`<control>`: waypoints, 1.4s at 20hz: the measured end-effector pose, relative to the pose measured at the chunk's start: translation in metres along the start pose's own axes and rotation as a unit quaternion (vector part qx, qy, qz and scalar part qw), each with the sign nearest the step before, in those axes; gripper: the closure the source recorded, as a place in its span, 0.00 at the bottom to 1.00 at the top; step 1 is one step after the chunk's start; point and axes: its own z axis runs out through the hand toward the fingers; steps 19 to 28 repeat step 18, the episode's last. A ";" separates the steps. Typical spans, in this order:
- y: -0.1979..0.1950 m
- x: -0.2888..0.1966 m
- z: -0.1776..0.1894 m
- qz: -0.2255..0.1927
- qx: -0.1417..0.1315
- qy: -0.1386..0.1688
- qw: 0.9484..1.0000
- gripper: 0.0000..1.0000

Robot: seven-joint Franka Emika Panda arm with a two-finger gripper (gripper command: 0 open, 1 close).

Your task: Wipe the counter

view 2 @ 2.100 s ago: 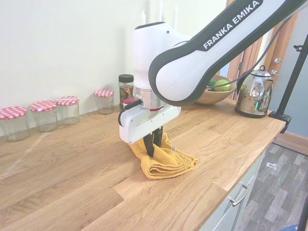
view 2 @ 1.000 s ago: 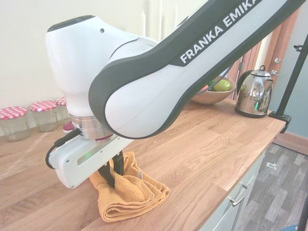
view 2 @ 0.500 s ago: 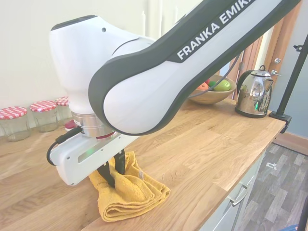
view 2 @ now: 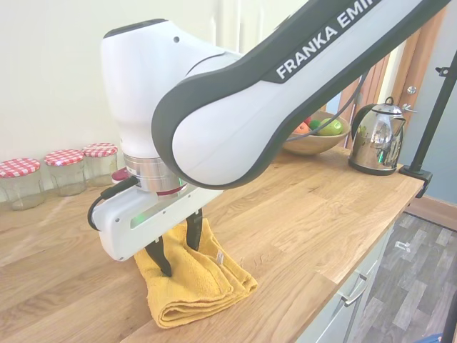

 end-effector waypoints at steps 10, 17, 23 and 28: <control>0.030 0.008 -0.030 0.002 0.023 0.005 1.000 0.00; 0.037 0.013 -0.025 0.005 0.024 0.003 1.000 0.00; 0.037 0.013 -0.025 0.005 0.024 0.003 1.000 0.00; 0.037 0.013 -0.025 0.005 0.024 0.003 1.000 0.00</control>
